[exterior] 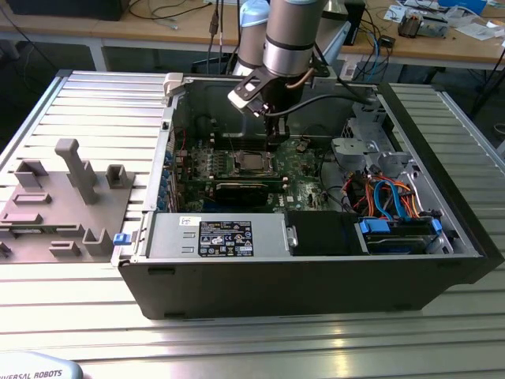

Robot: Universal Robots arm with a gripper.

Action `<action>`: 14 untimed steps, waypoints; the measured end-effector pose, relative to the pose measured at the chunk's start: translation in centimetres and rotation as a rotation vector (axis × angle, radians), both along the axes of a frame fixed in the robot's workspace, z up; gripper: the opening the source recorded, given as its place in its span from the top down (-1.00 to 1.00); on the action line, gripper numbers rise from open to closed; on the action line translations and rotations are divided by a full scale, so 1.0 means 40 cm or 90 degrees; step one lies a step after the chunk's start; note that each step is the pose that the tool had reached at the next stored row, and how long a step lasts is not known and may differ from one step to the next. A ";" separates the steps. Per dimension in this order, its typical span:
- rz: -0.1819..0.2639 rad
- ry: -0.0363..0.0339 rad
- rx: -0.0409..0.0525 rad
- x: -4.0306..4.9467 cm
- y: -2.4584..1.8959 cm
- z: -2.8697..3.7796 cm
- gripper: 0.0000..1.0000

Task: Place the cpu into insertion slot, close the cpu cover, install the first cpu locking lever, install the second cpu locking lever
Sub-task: 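Close the cpu cover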

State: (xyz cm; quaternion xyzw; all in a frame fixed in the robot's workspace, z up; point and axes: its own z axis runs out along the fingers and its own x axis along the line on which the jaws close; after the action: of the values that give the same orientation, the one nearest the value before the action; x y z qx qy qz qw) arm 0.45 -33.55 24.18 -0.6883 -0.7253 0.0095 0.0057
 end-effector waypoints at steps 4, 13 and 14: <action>0.000 0.0000 0.0000 -0.002 0.000 -0.002 0.79; 0.000 0.0000 0.0000 -0.006 0.000 -0.005 0.79; 0.000 0.0000 0.0000 -0.007 0.000 -0.005 0.79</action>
State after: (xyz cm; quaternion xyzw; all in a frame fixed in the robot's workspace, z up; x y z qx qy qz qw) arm 0.19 -33.55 23.96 -0.6883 -0.7253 0.0095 0.0057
